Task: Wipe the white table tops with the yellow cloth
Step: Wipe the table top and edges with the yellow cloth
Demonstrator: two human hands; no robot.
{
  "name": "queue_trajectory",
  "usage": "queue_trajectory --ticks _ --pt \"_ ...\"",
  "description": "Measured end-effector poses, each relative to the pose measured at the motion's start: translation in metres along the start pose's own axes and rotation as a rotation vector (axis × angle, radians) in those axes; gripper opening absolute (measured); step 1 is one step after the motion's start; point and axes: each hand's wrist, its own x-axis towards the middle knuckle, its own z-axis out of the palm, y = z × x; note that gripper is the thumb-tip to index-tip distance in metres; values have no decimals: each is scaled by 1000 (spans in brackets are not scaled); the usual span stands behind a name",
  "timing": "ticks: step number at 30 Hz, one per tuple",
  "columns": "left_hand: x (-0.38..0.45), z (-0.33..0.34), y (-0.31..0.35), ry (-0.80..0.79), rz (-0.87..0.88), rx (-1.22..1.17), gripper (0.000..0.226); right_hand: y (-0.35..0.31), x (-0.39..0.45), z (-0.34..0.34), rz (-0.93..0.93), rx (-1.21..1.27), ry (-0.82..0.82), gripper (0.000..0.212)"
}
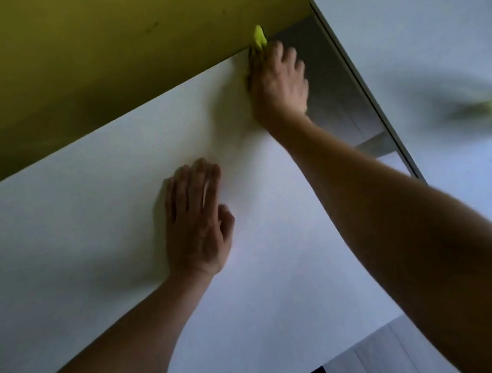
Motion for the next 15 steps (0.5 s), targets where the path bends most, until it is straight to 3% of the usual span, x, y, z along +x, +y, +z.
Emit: queue_trajectory --ticks 6,12,15 --pt "-2 1 -1 11 2 22 63 -12 21 11 -34 -38 24 51" --pt "-3 -1 -1 15 11 11 63 51 -69 -4 -11 -14 66 41" --pt "-3 0 0 13 6 -1 64 83 -119 -12 14 -44 88 46"
